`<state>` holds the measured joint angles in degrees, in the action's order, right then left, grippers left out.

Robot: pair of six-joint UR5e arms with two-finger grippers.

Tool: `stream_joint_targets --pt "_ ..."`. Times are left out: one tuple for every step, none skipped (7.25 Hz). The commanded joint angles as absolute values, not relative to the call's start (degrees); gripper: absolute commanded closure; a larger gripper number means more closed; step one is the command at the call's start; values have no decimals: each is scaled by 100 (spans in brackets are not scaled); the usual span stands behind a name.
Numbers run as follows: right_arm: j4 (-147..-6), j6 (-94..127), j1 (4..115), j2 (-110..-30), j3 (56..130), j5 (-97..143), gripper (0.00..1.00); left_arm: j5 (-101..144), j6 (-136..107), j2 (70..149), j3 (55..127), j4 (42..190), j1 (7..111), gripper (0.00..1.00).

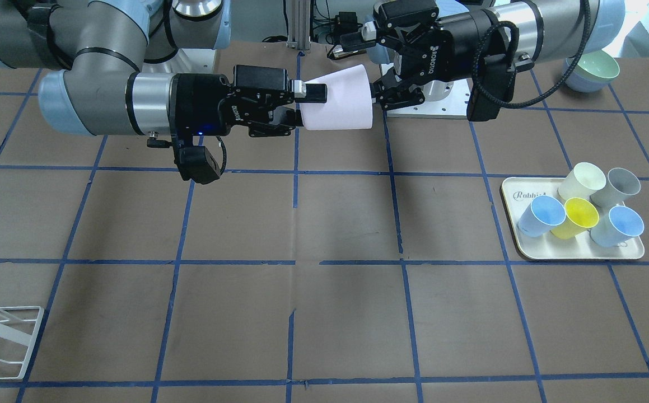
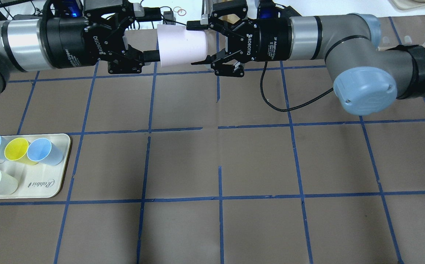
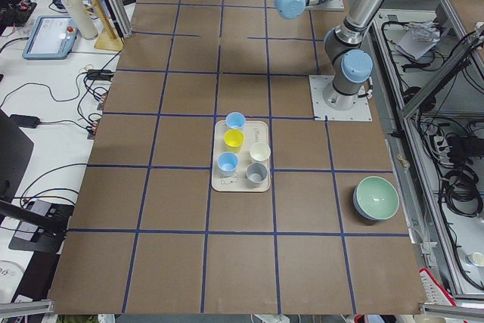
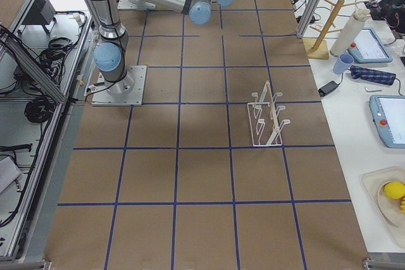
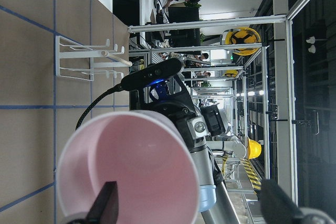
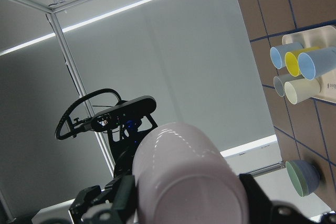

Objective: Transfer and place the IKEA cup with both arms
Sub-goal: 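Open the right gripper and pull it back while the left gripper holds the cup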

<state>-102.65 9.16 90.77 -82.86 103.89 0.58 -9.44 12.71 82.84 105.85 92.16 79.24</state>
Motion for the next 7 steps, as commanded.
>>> stream_joint_targets --pt "-10266 923 9079 -8271 10389 79 100 -949 1195 8279 10591 9167 7937 55" --pt "-10266 923 9079 -8271 10380 70 100 -941 1091 8262 10582 9167 7937 76" --pt "-10266 914 9079 -8271 10389 44 98 -940 994 8253 10582 9167 7937 85" --pt "-10266 905 9079 -8271 10380 0 97 -949 993 8253 10591 9167 7937 91" --pt "-10274 905 9079 -8271 10389 9 61 -949 993 8262 10591 9158 7937 96" --pt "-10274 905 9079 -8262 10380 0 1 -949 984 8270 10591 9036 7937 100" --pt "-10257 923 9036 -8253 10380 26 0 -949 976 8271 10582 9026 7937 100"
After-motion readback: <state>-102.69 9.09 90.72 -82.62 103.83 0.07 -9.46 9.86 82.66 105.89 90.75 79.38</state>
